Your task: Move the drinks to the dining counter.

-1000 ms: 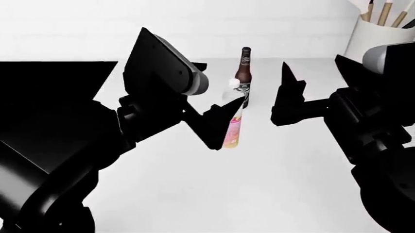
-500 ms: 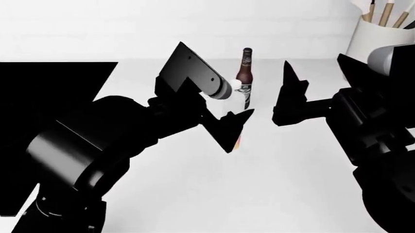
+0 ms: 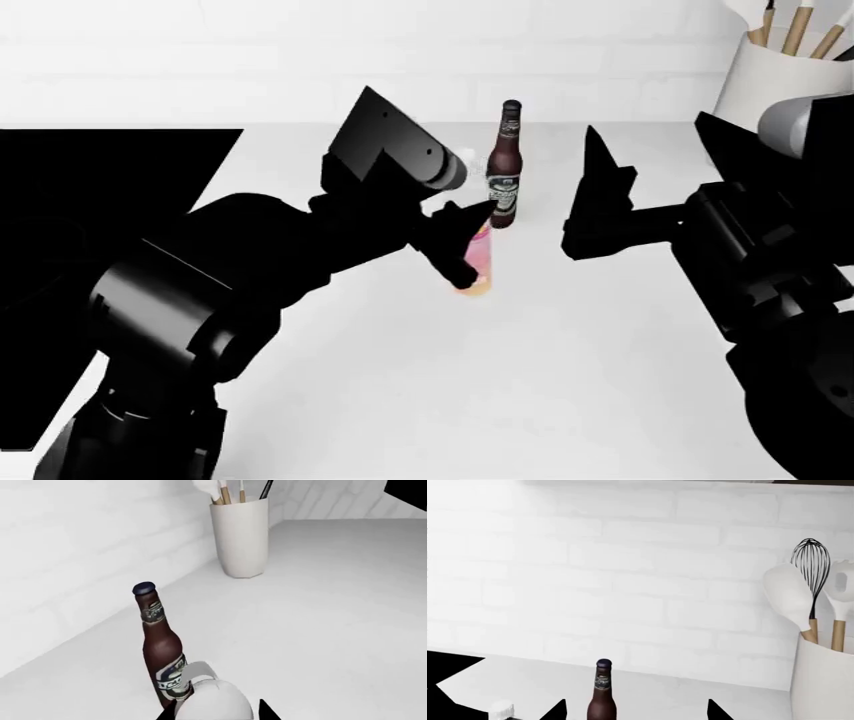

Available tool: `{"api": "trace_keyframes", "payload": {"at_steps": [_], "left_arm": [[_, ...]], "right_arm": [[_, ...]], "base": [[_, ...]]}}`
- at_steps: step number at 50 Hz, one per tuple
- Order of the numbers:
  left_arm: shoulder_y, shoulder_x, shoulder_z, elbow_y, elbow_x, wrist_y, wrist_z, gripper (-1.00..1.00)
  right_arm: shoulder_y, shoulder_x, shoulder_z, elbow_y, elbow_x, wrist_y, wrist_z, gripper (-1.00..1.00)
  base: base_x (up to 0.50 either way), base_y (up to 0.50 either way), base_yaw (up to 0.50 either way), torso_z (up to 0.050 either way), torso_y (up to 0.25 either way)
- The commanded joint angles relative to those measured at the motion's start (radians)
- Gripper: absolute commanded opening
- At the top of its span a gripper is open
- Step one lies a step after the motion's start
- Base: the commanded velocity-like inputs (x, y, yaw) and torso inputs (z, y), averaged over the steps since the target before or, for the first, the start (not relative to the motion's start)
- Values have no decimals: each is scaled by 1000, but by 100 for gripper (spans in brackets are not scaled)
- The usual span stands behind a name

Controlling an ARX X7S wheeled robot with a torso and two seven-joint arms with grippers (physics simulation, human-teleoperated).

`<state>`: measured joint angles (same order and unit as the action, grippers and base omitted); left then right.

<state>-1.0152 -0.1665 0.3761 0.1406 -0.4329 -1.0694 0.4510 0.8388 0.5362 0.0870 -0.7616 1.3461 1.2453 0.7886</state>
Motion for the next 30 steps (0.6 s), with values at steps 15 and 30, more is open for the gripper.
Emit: {"api": "trace_keyframes", "payload": {"at_steps": [15, 30], "left_arm": [[282, -40, -415, 397, -108, -110, -384, -100], [281, -53, -442, 408, -125, -107, -389, -100]], "right_arm": [[-21, 50, -75, 61, -57, -21, -40, 100], [203, -91, -380, 515, -376, -131, -306, 100]], "base": [[13, -1, -12, -29, 0], [36, 0, -17, -32, 0]]}}
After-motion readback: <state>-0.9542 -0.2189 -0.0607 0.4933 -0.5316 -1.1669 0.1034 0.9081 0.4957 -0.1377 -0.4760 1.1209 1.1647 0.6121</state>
